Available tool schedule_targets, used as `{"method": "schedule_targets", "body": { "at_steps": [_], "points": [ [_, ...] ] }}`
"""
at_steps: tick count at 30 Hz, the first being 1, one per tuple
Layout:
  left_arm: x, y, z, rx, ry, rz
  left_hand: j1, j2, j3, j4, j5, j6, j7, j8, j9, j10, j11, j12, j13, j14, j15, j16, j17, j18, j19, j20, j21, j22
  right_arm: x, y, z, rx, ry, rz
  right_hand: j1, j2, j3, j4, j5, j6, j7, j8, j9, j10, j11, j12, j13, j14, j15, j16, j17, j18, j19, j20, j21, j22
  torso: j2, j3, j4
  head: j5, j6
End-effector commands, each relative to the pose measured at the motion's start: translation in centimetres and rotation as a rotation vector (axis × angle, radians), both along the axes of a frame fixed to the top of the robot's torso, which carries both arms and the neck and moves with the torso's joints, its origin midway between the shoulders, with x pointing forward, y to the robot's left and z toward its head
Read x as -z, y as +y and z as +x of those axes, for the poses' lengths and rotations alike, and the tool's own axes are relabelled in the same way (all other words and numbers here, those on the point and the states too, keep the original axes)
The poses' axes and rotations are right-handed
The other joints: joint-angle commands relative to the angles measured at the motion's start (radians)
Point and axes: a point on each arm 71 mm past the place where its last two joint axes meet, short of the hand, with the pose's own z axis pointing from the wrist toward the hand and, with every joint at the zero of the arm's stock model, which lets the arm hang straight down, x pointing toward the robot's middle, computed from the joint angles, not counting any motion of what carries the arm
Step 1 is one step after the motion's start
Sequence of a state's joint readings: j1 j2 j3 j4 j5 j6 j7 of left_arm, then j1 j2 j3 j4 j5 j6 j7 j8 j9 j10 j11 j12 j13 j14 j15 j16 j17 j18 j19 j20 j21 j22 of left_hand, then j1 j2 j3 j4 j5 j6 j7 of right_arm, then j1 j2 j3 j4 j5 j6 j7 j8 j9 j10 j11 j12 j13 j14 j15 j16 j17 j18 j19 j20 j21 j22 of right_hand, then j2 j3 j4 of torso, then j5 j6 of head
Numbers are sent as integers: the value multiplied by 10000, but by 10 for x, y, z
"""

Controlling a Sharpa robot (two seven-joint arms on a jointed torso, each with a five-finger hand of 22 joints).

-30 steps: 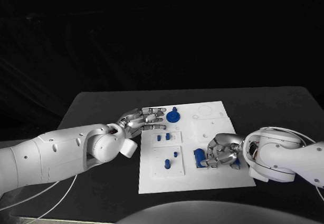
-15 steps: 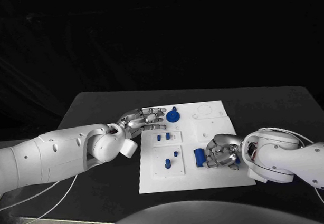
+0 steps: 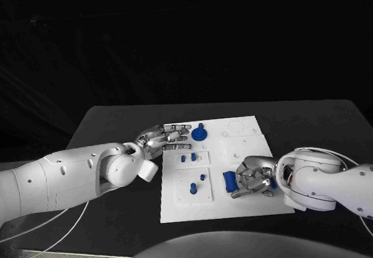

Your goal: Assemble the parts on the task board

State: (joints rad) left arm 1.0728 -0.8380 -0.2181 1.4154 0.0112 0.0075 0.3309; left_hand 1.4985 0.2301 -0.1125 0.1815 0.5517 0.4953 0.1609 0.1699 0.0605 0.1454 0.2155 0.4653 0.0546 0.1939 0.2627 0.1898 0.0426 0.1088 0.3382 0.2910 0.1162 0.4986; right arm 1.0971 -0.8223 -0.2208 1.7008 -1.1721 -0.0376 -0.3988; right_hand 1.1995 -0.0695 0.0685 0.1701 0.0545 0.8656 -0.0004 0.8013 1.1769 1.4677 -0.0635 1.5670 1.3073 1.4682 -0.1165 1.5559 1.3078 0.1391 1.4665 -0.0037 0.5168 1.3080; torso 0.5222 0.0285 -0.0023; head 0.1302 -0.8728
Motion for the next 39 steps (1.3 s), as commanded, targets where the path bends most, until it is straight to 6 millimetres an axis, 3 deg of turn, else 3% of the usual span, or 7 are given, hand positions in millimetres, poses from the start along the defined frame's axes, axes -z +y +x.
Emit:
{"method": "schedule_targets", "body": {
  "at_steps": [1,9,18,23,28,29,39],
  "points": [
    [-1,-2,-1,198,-70,-187,111,-25,20,-59,63,83,102,55,12,81,45,69,14,82,24,67,12,-147,67,4,49,-10,0,-1,-2,-217,0,-135,-59,-155,-131,48,-57,111,-14,70,40,1031,-18,38,2635,962,-19,-7,2336,32,57,-14,36,716,-1,1,-8,17,2],
    [-6,0,-4,118,-464,-526,12,-245,47,-237,86,294,114,139,32,483,145,448,59,372,12,319,54,-134,214,0,128,-42,-18,-14,4,400,-809,523,-1063,-181,-696,1141,-49,-126,45,-950,-718,1031,19,38,2635,960,4,-15,2320,5,111,-13,187,751,4,1,-1,34,2],
    [-24,15,-16,-543,-1462,-954,-625,-461,-240,114,-118,984,200,398,92,1229,229,1046,119,842,-166,695,103,15,434,-9,277,-114,-52,-44,18,1243,-1470,543,-2115,573,-1068,1191,159,325,162,-2102,-1933,1031,129,38,2635,969,88,8,2361,-3,137,66,264,769,-18,-5,9,-144,2],
    [-31,23,-17,-967,-2405,-694,-777,-592,-443,397,-311,1264,168,500,106,1359,18,1019,112,769,-388,636,79,153,366,-27,258,-209,-59,-61,26,1524,-1588,-40,-1542,766,-999,1113,2684,340,293,-2998,-2801,1031,227,38,2635,967,164,4,2351,-5,131,112,247,765,-15,-2,14,-142,2],
    [-35,24,-15,-929,-3586,-36,-582,-672,-572,843,-442,1426,83,555,99,1233,-379,857,96,-118,-916,-19,-19,472,-314,-142,-40,-622,-53,-73,30,1243,-1338,-1540,-777,595,-492,1000,6757,566,299,-3549,-3416,1031,241,38,2635,964,171,-4,2333,-12,154,136,387,790,-3,2,-1,-183,2],
    [-35,23,-14,-893,-3747,82,-520,-681,-581,917,-438,1425,64,553,97,1127,-444,769,91,-304,-988,-146,-36,522,-537,-165,-134,-799,-51,-75,31,1128,-1296,-1906,-660,528,-406,950,7033,591,282,-3553,-3424,1031,223,38,2635,954,160,-28,2286,-29,183,129,543,819,2,0,4,-200,2],
    [-28,18,-4,-552,-3947,470,135,-515,-321,884,-97,1449,65,545,88,1057,-388,778,102,-391,-923,-107,-20,690,-668,-38,-149,-880,-39,-82,31,804,-1395,-3661,-602,364,-221,1039,5864,789,246,-3446,-3340,1031,191,38,2635,917,137,-131,2075,-51,259,112,720,844,-1,2,2,-216,2]
  ]
}}
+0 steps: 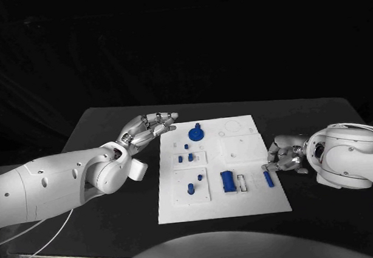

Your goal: Assemble the parts on the task board

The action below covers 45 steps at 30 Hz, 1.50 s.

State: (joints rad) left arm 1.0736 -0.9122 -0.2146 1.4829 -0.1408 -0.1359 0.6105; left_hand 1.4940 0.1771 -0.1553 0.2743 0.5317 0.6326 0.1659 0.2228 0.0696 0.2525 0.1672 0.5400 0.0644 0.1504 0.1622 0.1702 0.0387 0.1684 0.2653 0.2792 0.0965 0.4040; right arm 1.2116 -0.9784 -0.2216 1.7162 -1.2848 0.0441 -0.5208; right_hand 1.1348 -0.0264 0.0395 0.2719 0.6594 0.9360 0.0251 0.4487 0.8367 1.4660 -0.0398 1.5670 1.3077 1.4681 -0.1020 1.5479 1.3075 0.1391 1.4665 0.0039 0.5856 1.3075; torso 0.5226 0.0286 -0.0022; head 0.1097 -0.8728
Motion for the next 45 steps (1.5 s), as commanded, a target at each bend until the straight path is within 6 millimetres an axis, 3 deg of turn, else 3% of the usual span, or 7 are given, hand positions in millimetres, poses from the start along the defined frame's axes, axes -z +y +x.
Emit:
{"method": "schedule_targets", "body": {
  "at_steps": [1,8,14,26,30,39,45],
  "points": [
    [-1,-3,2,268,-479,230,218,23,127,-53,130,76,16,13,-4,-11,105,35,4,60,93,107,22,95,90,88,64,90,4,-4,0,-244,-101,-1339,43,-69,80,28,-299,106,-20,118,100,1048,-55,38,2631,918,-16,-52,2075,-51,265,30,46,851,-6,1,2,-16,2],
    [5,-6,3,489,-133,318,482,98,310,-141,268,77,47,-11,-10,3,191,48,5,165,193,217,38,52,243,128,159,168,13,1,-3,-403,-198,-1563,-3,-108,125,53,-1160,79,-181,953,1101,1048,-188,38,2631,905,-124,-90,1983,-55,292,-56,117,857,-17,5,2,3,2],
    [7,-7,4,542,36,382,571,136,400,-167,298,69,72,-30,-14,-9,233,28,2,231,246,286,50,19,328,137,206,224,19,3,-5,-488,-218,-1714,-345,-34,-82,120,-2752,-86,-183,1343,1719,1048,-194,38,2631,894,-133,-117,1916,-60,298,-74,123,854,-12,0,2,16,2],
    [10,-5,6,526,332,390,692,157,549,-213,346,70,101,-57,-16,0,293,30,4,366,332,410,68,-60,568,147,336,367,37,5,-11,-611,113,-1878,-392,81,-65,117,-2385,-375,-81,872,1521,1048,-114,38,2631,875,-79,-161,1815,-55,270,-38,12,832,-19,4,2,63,2],
    [10,-4,6,500,412,383,719,161,588,-225,360,70,111,-64,-16,4,303,31,5,403,352,442,73,-83,599,147,356,367,41,5,-12,-645,218,-1981,-372,92,-7,106,-1868,-417,20,341,1072,1048,-30,38,2631,861,-12,-192,1746,-45,243,9,-97,811,-16,4,-2,62,2],
    [12,-5,6,507,571,344,791,175,703,-263,413,74,129,-81,-17,21,335,39,8,472,404,500,79,-142,664,144,397,364,46,7,-17,-734,467,-1810,581,-122,884,-460,987,-241,173,-917,-219,1048,91,38,2631,852,77,-203,1708,-27,210,93,-216,794,-15,1,0,63,2],
    [13,-6,6,541,650,350,823,177,748,-284,441,77,132,-86,-17,28,343,43,9,481,414,507,78,-162,680,144,408,361,47,8,-18,-542,626,-1344,962,-363,2314,-1035,1475,-19,243,-1112,-531,1048,133,38,2631,850,114,-198,1707,-26,190,110,-250,799,-18,4,-3,105,2]
  ]
}}
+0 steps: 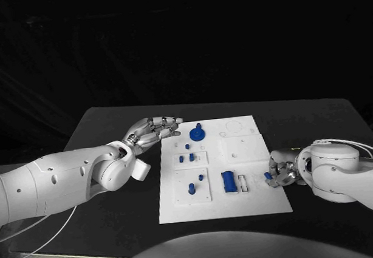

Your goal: Assemble the parts on the task board

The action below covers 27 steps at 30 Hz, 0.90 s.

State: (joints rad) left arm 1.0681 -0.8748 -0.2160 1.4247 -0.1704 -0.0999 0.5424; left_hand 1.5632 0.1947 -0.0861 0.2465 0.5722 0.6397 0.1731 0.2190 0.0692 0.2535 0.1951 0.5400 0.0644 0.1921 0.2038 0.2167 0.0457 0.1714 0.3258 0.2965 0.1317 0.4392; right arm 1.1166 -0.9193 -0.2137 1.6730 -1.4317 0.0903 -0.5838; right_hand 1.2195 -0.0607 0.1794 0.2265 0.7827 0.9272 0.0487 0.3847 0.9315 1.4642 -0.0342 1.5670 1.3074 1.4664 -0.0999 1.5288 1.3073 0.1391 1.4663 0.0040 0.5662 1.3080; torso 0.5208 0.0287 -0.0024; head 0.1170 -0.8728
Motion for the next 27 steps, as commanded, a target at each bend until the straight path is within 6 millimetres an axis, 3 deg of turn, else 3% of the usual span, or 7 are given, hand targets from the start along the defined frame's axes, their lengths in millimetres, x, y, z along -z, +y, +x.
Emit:
{"method": "schedule_targets", "body": {
  "at_steps": [1,6,11,23,27],
  "points": [
    [0,-2,-1,166,147,-162,130,1,57,-6,36,7,61,-47,-13,18,65,43,8,64,-2,43,8,-191,75,-29,56,10,8,-2,-5,202,470,216,38,-63,1110,-607,375,92,18,-477,-1497,1066,80,38,2634,868,104,-5,1711,-25,193,112,-46,797,0,3,-1,36,2],
    [1,-2,0,173,224,-153,156,3,101,-24,60,14,70,-50,-12,44,79,75,14,77,9,55,8,-212,88,-30,65,6,9,-4,-7,887,887,1039,-336,-168,1904,-769,858,162,31,-444,-1508,1066,102,38,2634,875,114,18,1747,-32,202,123,32,813,-2,1,-8,57,2],
    [2,-3,-1,198,282,-157,176,2,134,-39,79,20,77,-52,-11,62,91,88,17,88,18,65,9,-227,95,-30,70,3,5,-5,-7,1626,1291,1883,-526,-179,2172,-853,994,199,25,-403,-1487,1066,99,38,2634,882,109,35,1777,-39,213,121,110,826,3,1,-8,46,2],
    [4,-7,-1,344,435,-174,218,-6,216,-76,114,31,92,-60,-11,102,124,114,21,147,55,117,18,-264,118,-31,85,-3,-13,0,0,3090,2463,3454,-791,-187,2354,-909,1004,267,6,-318,-1435,1066,84,38,2634,899,98,77,1859,-59,240,112,292,857,9,-1,17,-28,2],
    [5,-8,-1,383,489,-173,224,-10,238,-82,119,33,98,-63,-11,110,134,115,21,171,69,138,21,-274,128,-30,92,-5,-12,6,0,3285,2686,3559,-1013,-205,2391,-934,713,233,-6,-273,-1384,1066,79,38,2634,877,97,33,1757,-45,211,115,181,832,9,-2,17,-17,2]
  ]
}}
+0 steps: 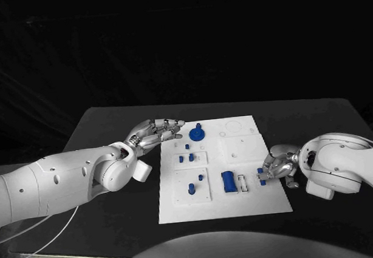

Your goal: Assemble the parts on the task board

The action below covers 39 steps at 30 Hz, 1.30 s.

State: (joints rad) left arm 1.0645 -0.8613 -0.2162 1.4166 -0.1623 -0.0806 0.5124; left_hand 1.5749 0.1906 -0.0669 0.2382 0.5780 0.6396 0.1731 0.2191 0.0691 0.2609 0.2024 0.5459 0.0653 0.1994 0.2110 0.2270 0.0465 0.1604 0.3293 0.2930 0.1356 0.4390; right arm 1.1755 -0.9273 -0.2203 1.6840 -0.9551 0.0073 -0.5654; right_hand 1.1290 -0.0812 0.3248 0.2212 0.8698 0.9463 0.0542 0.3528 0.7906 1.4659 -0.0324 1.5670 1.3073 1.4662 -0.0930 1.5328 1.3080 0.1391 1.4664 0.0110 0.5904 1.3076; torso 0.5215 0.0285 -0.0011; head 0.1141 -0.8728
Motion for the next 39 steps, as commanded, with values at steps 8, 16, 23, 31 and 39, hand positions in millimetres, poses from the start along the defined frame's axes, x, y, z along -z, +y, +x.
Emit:
{"method": "schedule_targets", "body": {
  "at_steps": [8,16,23,31,39],
  "points": [
    [1,-3,-1,254,173,-162,111,26,63,-4,66,34,100,-67,-11,41,71,55,12,119,10,50,16,-174,104,7,59,-4,13,14,-4,443,720,294,-323,40,1010,-997,-633,-42,-68,105,102,1049,56,38,2635,871,25,-20,1720,-36,178,46,-107,821,3,-1,2,10,2],
    [3,-4,-2,307,254,-169,118,22,93,-12,73,33,105,-74,-12,45,85,52,11,142,31,67,19,-190,122,8,70,-4,22,26,-6,79,709,122,-449,85,1033,-1092,-1015,-69,-78,163,163,1049,53,38,2635,866,24,-30,1697,-31,163,48,-132,813,3,2,-11,18,2],
    [4,-4,-2,339,317,-163,121,20,110,-17,78,33,109,-77,-12,48,93,50,11,164,43,86,22,-198,133,8,77,-5,24,31,-3,-161,412,-11,-492,108,1041,-1136,-1158,-73,-88,201,200,1049,46,38,2635,859,21,-46,1660,-16,147,49,-233,793,-3,1,-11,22,2],
    [5,-6,-2,439,442,-157,124,17,129,-21,82,37,116,-79,-12,52,104,48,11,175,56,93,23,-210,145,9,85,-5,23,34,-3,-469,41,-61,-548,131,1040,-1186,-1375,-102,-93,246,251,1049,43,38,2635,851,20,-60,1631,-5,119,50,-315,775,-3,1,-12,1,2],
    [7,-6,-2,483,567,-107,129,8,181,-33,90,59,141,-77,-8,68,141,47,11,208,88,118,25,-243,175,10,103,-7,23,37,-5,-477,197,210,-664,149,997,-1218,-1636,-41,-142,417,383,1049,8,38,2635,853,-3,-58,1636,-2,114,40,-305,774,2,4,-10,16,2]
  ]
}}
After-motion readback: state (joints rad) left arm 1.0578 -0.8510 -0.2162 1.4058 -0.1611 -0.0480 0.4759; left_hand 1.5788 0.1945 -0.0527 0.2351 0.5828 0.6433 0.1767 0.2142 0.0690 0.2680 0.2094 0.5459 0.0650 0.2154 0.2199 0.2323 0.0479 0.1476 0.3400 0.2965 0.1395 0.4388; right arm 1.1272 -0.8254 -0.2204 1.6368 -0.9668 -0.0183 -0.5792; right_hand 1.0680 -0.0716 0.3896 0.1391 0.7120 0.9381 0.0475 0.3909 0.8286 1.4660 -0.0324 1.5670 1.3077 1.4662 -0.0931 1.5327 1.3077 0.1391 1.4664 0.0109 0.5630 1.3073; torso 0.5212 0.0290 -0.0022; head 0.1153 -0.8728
